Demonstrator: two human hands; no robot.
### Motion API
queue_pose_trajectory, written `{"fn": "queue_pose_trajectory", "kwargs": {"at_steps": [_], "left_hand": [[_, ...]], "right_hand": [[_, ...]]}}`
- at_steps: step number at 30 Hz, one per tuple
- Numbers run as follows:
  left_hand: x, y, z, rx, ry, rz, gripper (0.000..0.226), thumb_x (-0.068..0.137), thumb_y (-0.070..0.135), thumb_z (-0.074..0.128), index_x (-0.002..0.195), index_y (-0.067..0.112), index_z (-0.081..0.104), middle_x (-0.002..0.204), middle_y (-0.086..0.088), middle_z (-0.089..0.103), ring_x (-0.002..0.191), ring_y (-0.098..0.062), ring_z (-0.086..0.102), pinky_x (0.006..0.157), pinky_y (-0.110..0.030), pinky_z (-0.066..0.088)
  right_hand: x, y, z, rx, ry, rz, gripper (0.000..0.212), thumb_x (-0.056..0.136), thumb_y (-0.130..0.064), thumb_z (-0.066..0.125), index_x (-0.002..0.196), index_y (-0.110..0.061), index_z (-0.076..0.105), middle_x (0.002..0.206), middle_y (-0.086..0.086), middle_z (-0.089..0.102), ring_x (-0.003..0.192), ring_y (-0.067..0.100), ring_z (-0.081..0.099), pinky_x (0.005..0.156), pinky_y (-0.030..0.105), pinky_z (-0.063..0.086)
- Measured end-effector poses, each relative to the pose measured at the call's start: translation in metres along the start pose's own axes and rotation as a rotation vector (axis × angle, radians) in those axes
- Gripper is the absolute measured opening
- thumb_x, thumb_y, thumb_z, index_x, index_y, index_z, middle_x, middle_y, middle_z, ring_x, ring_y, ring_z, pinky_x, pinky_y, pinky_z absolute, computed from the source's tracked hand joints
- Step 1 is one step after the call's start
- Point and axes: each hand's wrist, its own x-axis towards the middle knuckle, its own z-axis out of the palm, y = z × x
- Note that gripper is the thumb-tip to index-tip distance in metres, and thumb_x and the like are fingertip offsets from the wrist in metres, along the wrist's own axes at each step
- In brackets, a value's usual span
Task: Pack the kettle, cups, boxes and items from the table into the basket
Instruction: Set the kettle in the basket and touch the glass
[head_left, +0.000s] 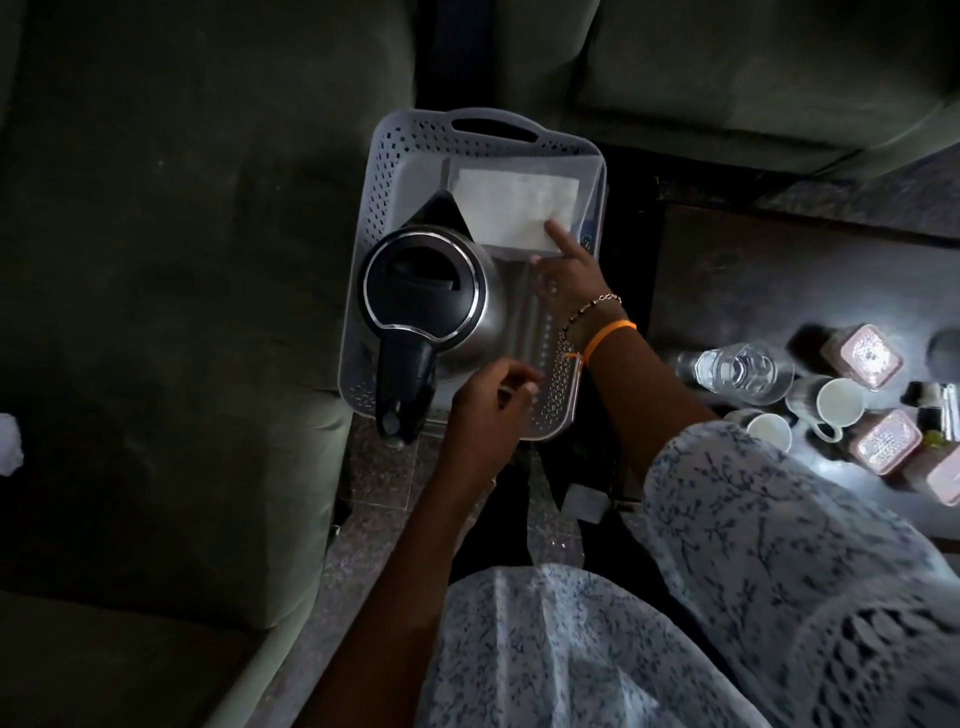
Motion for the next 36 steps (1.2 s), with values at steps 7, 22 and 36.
{"fn": "queue_pose_trajectory", "kwargs": {"at_steps": [7,22,36], "left_hand": [[0.004,-0.003,0.002,0.004,-0.017,-0.022,0.014,0.086,0.008,0.055,0.086,0.02,0.062,0.077,0.017,0.057,0.074,0.006,0.051,0.063,-0.002,0.037],[0.015,0.02,0.045,0.108,-0.041,-0.023,0.014,0.088,0.009,0.054,0.095,0.009,0.066,0.083,0.002,0.062,0.072,-0.004,0.054,0.059,0.001,0.035],[0.009,0.044,0.208,0.208,-0.265,-0.089,0.014,0.089,0.013,0.051,0.09,0.015,0.064,0.073,0.008,0.052,0.07,-0.009,0.052,0.065,-0.017,0.041]], "right_hand": [[-0.011,0.005,-0.008,-0.029,-0.018,-0.008,0.051,0.088,0.016,0.041,0.136,-0.001,0.037,0.134,0.024,0.048,0.089,0.021,0.052,0.057,0.01,0.048],[-0.041,0.0,-0.091,-0.26,-0.009,-0.113,0.028,0.089,0.003,0.049,0.115,0.009,0.055,0.102,0.021,0.062,0.091,0.023,0.057,0.086,0.032,0.048],[-0.022,0.049,-0.308,-1.358,0.187,-0.146,0.089,0.071,-0.016,0.073,0.144,-0.013,0.022,0.154,0.017,0.016,0.142,0.036,0.016,0.116,0.043,0.02]]}}
